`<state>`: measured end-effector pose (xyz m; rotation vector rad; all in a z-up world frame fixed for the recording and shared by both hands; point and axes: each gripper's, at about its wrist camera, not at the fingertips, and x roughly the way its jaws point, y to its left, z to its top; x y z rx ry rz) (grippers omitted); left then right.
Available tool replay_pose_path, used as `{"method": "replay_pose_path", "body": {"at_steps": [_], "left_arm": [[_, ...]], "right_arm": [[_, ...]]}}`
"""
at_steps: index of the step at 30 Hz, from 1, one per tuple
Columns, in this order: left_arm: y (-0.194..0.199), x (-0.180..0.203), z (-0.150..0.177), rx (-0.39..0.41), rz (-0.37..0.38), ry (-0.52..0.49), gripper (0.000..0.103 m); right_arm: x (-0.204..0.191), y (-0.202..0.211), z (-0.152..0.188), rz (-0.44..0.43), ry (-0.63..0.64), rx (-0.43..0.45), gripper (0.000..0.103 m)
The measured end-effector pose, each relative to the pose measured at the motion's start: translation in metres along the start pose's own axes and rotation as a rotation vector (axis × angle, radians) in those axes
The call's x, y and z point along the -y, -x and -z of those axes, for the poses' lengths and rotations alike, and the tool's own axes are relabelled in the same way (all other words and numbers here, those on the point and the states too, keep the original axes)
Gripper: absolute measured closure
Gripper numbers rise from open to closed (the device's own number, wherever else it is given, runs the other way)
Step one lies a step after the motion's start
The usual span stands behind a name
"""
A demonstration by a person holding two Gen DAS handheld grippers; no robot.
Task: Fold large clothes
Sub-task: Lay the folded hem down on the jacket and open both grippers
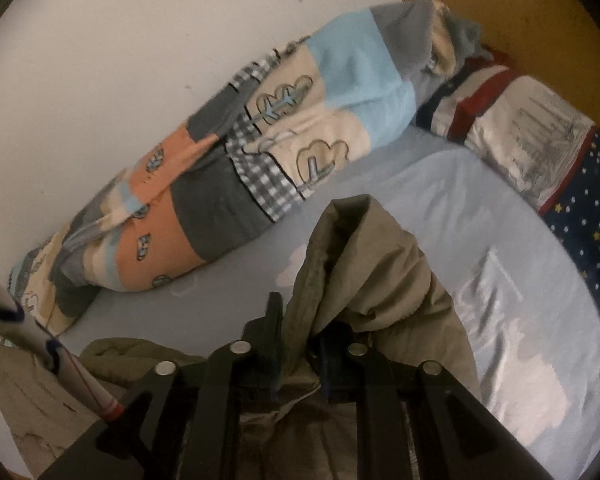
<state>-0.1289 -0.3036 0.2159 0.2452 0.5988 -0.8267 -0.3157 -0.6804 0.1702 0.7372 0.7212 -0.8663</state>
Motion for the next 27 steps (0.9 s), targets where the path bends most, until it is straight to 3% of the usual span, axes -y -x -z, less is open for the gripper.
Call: {"method": "replay_pose_path", "body": {"at_steps": [2,4,6,7,10,15,17,22,27], "left_arm": [[-0.041,0.031,0.014,-0.100,0.064,-0.030,0.031],[-0.071,0.048,0.025,-0.157,0.031,-0.050,0.031],[-0.095,0.058,0.033,-0.194,-0.010,-0.071,0.031],[-0.106,0.060,0.036,-0.201,-0.039,-0.082,0.031],[-0.126,0.055,0.035,-0.220,-0.051,-0.050,0.031],[-0.142,0.054,0.035,-0.238,-0.072,-0.042,0.030],[-0.148,0.055,0.038,-0.246,-0.081,-0.045,0.028],[-0.163,0.045,0.048,-0.263,-0.055,-0.002,0.022],[-0.179,0.040,0.055,-0.238,-0.060,0.023,0.016]], "right_arm": [[0.001,-0.005,0.001,-0.033,-0.012,-0.013,0.076],[0.003,-0.002,0.002,-0.067,-0.015,-0.007,0.063],[0.010,0.012,0.001,-0.106,-0.023,0.021,0.042],[0.015,0.023,-0.001,-0.122,-0.027,0.045,0.038],[0.024,0.048,-0.001,-0.204,-0.004,0.052,0.037],[-0.001,0.061,0.038,-0.238,0.231,-0.014,0.037],[-0.017,0.051,0.062,-0.202,0.335,-0.027,0.037],[-0.031,0.002,0.096,-0.103,0.433,-0.073,0.037],[-0.027,-0.034,0.103,-0.063,0.423,-0.097,0.034]]}}
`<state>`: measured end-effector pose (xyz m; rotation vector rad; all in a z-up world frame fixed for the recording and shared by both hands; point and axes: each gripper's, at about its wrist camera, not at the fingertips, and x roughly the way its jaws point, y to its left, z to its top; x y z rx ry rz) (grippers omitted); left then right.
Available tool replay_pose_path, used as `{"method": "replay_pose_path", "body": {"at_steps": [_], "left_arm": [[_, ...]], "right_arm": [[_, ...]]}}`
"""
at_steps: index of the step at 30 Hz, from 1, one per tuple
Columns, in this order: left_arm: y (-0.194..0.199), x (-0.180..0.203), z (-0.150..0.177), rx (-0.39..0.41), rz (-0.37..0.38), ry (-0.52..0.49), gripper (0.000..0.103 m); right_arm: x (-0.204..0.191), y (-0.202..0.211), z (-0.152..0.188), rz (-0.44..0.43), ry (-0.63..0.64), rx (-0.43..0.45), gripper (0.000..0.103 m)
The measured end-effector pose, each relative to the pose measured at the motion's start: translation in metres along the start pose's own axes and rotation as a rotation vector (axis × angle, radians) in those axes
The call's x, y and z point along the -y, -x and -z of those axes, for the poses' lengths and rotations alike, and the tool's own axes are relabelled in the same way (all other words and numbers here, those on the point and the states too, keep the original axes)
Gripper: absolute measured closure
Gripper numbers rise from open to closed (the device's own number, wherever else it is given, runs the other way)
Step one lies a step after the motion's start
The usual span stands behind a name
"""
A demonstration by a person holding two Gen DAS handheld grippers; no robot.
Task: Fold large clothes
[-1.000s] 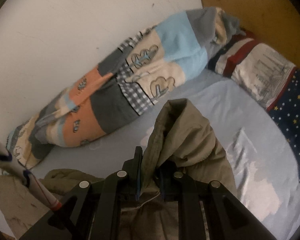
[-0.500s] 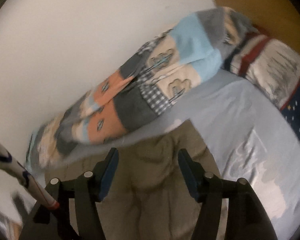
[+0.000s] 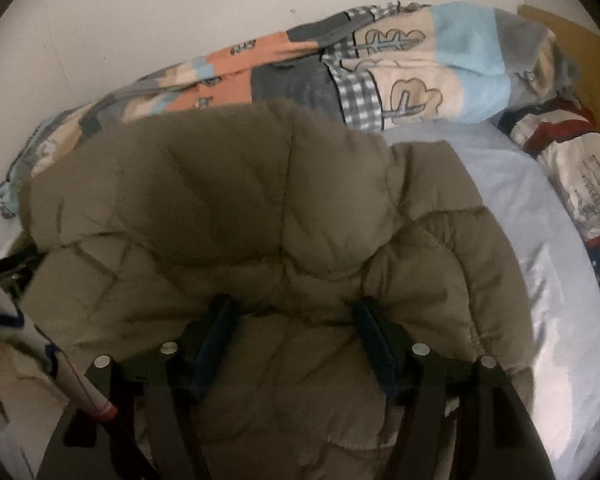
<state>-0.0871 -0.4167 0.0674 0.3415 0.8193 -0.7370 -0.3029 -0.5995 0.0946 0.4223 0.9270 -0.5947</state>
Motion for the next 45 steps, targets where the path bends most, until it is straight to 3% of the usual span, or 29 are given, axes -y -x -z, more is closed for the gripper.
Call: {"method": "replay_pose_path", "body": {"at_steps": [5,7,10,14,17,24,27,36,42,45], "left_arm": [[0.002,0.010,-0.006,-0.054,-0.096,-0.044,0.016],[0.025,0.008,-0.005,-0.045,-0.056,-0.038,0.019],[0.081,-0.001,0.009,0.034,0.009,-0.026,0.019],[0.136,-0.017,0.044,0.063,-0.061,-0.033,0.019],[0.159,-0.037,0.079,0.039,-0.067,0.061,0.019],[0.139,-0.050,0.118,-0.010,-0.107,0.120,0.019],[0.113,-0.049,0.123,-0.060,-0.127,0.099,0.019],[0.097,-0.047,0.120,-0.102,-0.141,0.086,0.015],[0.123,-0.040,0.120,-0.048,-0.160,0.085,0.017],[0.163,-0.038,0.118,0.037,-0.176,0.096,0.018]], "right_arm": [[0.001,-0.018,-0.008,0.026,-0.023,-0.035,0.033],[0.000,-0.009,-0.011,0.046,-0.021,-0.055,0.033],[0.005,0.028,-0.009,-0.020,-0.096,-0.029,0.033],[-0.001,0.098,0.007,-0.043,-0.097,0.073,0.033],[-0.009,0.126,0.037,-0.078,-0.123,0.050,0.033],[-0.020,0.127,0.094,-0.041,-0.206,0.042,0.033],[-0.015,0.112,0.101,-0.016,-0.240,0.048,0.033],[-0.015,0.062,0.105,0.009,-0.186,-0.066,0.032],[-0.021,0.066,0.107,0.043,-0.165,-0.059,0.031],[-0.024,0.090,0.105,0.040,-0.159,-0.034,0.031]]}}
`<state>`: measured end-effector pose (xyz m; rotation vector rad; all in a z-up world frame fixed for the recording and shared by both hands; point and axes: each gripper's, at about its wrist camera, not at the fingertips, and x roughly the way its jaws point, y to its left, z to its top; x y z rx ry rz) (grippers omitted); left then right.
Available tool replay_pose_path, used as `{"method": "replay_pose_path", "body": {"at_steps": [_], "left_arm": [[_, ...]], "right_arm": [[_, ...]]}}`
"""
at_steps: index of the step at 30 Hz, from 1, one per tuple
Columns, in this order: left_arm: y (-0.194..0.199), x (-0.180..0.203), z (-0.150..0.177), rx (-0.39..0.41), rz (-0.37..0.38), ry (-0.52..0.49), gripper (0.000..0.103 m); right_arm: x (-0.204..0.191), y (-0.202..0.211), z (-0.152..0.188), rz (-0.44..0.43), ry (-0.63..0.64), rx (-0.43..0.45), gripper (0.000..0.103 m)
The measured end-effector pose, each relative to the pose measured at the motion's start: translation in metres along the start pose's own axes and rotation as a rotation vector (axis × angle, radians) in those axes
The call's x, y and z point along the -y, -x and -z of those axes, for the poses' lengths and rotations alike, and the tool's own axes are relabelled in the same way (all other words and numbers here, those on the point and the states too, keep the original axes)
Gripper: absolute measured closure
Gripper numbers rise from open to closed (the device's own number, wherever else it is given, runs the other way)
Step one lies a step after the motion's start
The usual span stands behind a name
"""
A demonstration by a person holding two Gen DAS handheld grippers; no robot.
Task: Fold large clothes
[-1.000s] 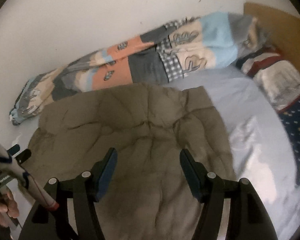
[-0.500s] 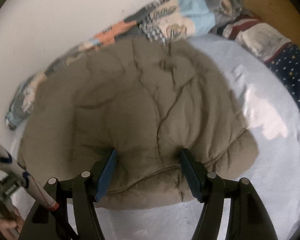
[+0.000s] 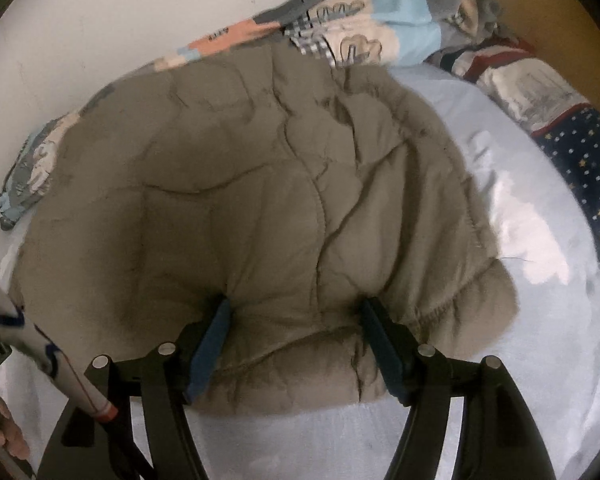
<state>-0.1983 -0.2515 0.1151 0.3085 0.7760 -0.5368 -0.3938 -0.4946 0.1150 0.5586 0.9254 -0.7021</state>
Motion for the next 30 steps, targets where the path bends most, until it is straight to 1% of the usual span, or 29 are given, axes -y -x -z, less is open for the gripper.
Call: {"method": "replay_pose_path", "body": {"at_steps": [2,4,7,11,12,14,16,18,21,23,25,28,30], "left_arm": [[0.022,-0.002,-0.002,0.042,-0.007,0.012,0.018],[0.053,-0.006,0.002,0.074,0.009,0.049,0.018],[0.082,-0.008,0.020,0.072,0.034,0.089,0.018],[0.098,-0.008,0.038,0.051,0.034,0.098,0.018],[0.098,-0.007,0.040,0.047,0.040,0.092,0.018],[0.094,-0.006,0.044,0.040,0.028,0.073,0.018],[0.080,-0.007,0.047,0.039,0.014,0.060,0.018],[0.064,-0.006,0.049,0.009,-0.007,0.058,0.018],[0.050,0.001,0.043,0.008,-0.014,0.043,0.018],[0.044,0.009,0.037,0.025,-0.038,0.008,0.018],[0.040,0.018,0.032,0.047,-0.053,-0.024,0.018],[0.030,0.028,0.029,0.060,-0.078,-0.074,0.018],[0.026,0.034,0.028,0.065,-0.094,-0.108,0.018]], "right_arm": [[-0.001,0.023,0.001,-0.024,0.004,0.031,0.031],[-0.003,0.049,0.006,-0.023,0.018,0.067,0.031],[-0.006,0.078,0.016,-0.006,0.008,0.096,0.030],[-0.002,0.106,0.042,-0.076,-0.104,0.089,0.030],[-0.003,0.110,0.048,-0.085,-0.115,0.087,0.030],[-0.010,0.115,0.057,-0.094,-0.103,0.091,0.029],[-0.016,0.117,0.059,-0.106,-0.073,0.107,0.029],[-0.019,0.117,0.058,-0.095,-0.047,0.135,0.029],[-0.019,0.103,0.054,-0.100,-0.056,0.120,0.029],[-0.017,0.089,0.050,-0.108,-0.078,0.096,0.029],[-0.018,0.079,0.046,-0.114,-0.086,0.098,0.029],[-0.026,0.064,0.036,-0.088,-0.058,0.117,0.029],[-0.029,0.055,0.035,-0.069,-0.044,0.105,0.029]]}}
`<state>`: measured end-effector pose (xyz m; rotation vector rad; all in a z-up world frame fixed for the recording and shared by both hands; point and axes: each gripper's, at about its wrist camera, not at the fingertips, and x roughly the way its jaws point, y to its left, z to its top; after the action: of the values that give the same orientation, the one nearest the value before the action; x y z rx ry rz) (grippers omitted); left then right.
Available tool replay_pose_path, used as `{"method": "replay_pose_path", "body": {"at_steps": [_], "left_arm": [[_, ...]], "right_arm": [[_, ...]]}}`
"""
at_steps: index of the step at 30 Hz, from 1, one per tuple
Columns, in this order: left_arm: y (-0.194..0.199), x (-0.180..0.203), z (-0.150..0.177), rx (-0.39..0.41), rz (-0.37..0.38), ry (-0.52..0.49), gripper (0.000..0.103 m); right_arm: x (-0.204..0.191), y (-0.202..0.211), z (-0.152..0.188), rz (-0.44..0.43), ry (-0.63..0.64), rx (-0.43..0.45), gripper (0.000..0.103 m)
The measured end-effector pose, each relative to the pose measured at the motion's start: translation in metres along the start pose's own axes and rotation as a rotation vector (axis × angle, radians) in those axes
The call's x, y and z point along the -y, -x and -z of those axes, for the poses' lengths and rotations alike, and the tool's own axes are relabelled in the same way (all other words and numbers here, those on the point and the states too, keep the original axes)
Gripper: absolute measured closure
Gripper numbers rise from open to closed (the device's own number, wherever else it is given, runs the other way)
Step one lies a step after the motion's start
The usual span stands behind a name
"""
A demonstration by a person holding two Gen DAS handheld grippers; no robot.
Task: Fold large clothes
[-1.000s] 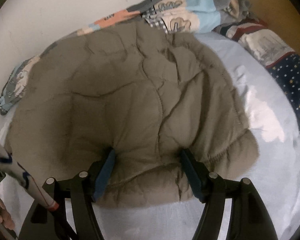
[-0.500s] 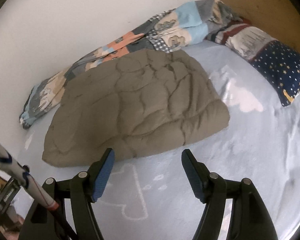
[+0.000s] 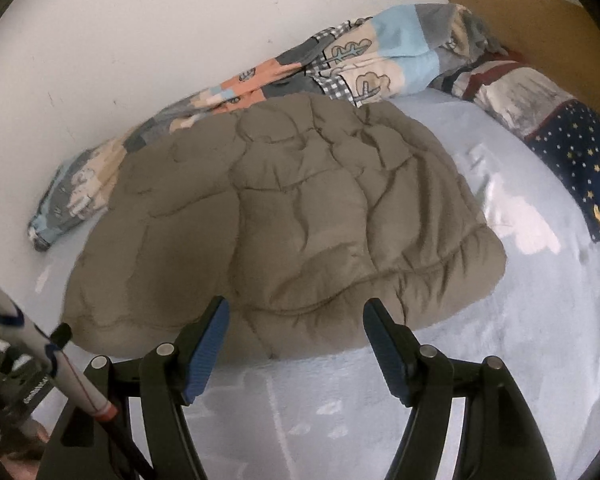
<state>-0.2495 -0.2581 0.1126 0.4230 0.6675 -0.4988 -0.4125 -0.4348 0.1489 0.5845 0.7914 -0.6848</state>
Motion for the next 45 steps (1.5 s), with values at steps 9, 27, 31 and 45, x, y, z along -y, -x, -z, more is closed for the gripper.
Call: {"method": "replay_pose_path", "body": {"at_steps": [9,27,31,45], "left_arm": [[-0.002,0.016,-0.003,0.024,-0.003,-0.080,0.018],[0.001,0.018,-0.003,0.044,-0.019,-0.098,0.017],[0.000,0.017,-0.003,0.045,-0.020,-0.102,0.017],[0.000,0.016,-0.004,0.045,-0.026,-0.095,0.017]], "right_arm": [[-0.010,-0.038,0.005,0.019,0.040,-0.068,0.029],[0.000,-0.030,-0.001,0.016,-0.008,-0.036,0.026],[0.011,-0.028,-0.004,0.027,-0.050,-0.031,0.026],[0.034,-0.034,-0.006,0.028,-0.130,-0.072,0.025]]}}
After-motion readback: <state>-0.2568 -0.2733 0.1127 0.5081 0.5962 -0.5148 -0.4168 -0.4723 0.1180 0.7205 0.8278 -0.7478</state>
